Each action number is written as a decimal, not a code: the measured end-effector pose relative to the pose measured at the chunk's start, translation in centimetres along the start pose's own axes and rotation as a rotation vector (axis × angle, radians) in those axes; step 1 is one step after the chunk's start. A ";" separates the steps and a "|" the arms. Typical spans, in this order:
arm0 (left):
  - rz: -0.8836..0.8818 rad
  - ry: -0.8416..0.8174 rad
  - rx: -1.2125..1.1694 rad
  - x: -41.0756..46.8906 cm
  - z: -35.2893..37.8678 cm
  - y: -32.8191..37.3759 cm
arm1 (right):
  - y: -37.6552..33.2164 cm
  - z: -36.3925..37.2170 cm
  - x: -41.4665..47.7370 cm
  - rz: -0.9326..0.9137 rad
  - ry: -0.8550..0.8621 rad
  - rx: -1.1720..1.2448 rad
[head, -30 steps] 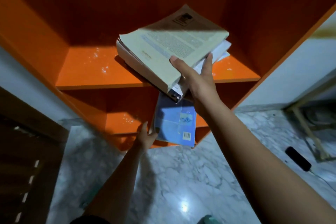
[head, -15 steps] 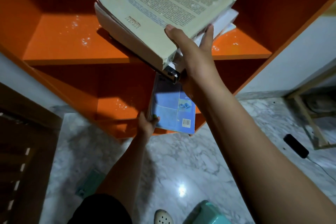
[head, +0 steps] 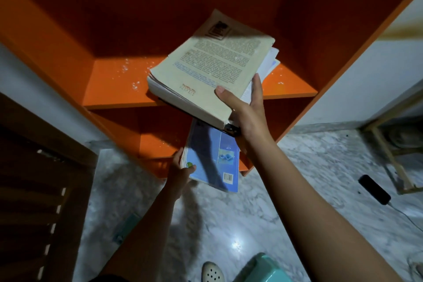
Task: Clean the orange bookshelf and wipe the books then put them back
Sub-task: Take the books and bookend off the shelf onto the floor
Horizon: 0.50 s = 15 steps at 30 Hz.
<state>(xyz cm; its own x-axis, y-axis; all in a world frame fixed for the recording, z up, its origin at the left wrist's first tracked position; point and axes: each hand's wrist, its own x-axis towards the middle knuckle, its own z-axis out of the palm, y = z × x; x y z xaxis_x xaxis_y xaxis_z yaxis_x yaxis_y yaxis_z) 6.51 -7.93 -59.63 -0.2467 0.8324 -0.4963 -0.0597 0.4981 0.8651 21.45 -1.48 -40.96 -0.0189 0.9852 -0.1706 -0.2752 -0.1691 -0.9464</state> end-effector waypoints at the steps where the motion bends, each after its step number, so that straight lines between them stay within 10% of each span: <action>1: -0.004 0.026 0.018 -0.8 -0.6 0.6 | -0.2 -0.2 -0.2 0.007 -0.014 0.016; 15: -0.048 0.267 -0.033 -17.4 -12.1 5.5 | -4.9 0.8 -14.2 0.053 -0.088 -0.049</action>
<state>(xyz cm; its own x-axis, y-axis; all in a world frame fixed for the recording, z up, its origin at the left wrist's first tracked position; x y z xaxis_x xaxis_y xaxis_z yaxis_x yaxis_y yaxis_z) -1.26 -22.61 -45.36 -0.4888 0.7124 -0.5036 -0.1075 0.5237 0.8451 22.28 -14.61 -33.72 -0.1170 0.9731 -0.1983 -0.2239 -0.2204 -0.9494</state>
